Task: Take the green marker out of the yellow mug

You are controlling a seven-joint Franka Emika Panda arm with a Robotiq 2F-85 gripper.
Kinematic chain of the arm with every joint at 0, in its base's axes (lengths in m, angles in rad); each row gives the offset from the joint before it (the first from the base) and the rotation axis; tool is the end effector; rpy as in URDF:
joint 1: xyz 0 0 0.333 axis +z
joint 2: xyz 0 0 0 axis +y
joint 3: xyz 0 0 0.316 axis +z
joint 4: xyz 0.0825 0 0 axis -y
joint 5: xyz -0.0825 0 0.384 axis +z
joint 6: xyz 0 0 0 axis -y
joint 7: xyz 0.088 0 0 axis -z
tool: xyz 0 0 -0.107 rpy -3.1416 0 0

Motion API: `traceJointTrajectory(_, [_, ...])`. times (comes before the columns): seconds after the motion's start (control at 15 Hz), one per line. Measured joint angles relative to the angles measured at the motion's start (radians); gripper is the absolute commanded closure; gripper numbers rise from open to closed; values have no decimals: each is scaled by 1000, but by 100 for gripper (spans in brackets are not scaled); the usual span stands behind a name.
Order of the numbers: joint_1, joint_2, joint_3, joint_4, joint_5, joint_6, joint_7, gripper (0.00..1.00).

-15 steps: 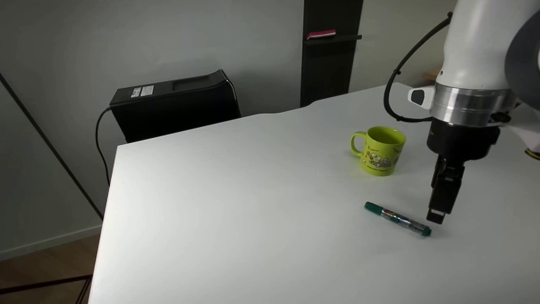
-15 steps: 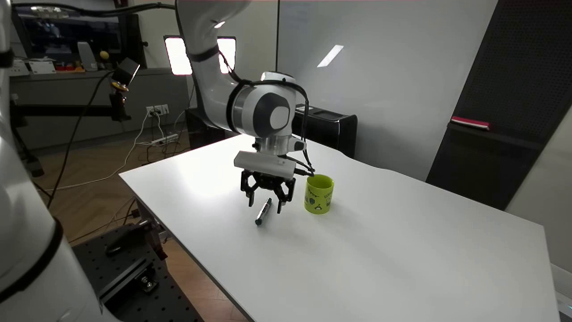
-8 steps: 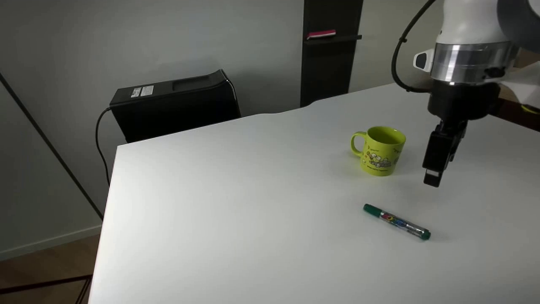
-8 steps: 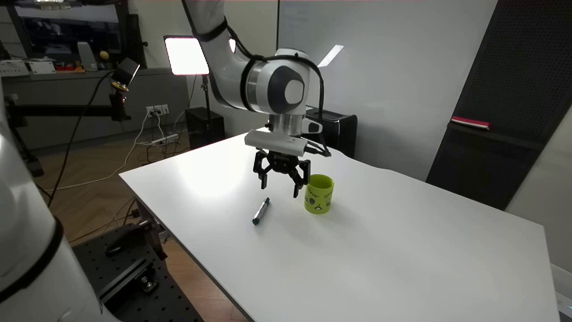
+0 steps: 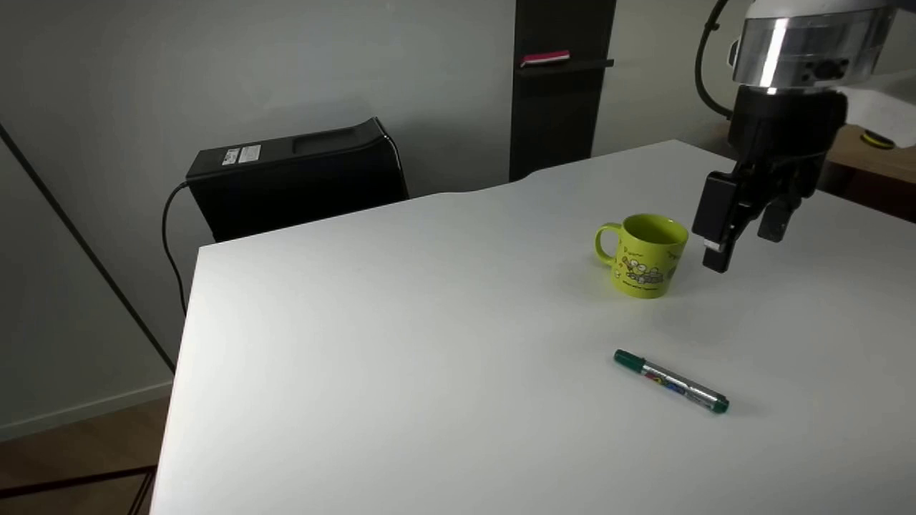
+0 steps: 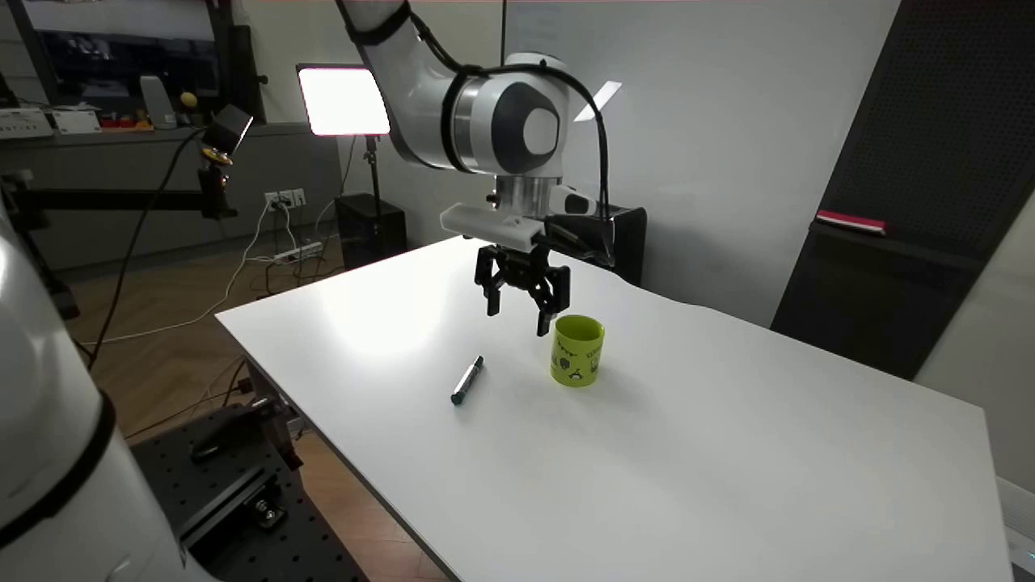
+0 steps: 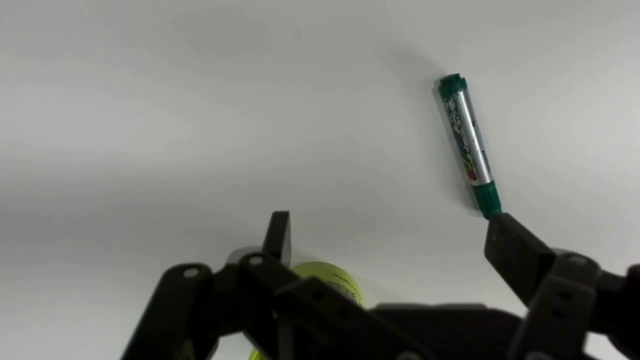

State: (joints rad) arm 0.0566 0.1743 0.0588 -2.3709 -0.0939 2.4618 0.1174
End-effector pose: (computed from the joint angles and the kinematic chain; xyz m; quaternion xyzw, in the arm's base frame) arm 0.4954 0.0580 0.2447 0.9982 0.0365 -0.0384 0.0275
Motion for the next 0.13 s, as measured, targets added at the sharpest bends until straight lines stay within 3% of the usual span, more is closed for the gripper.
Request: traceJointTrajectory(0.13, [0, 0, -1, 0, 0, 0, 7, 0])
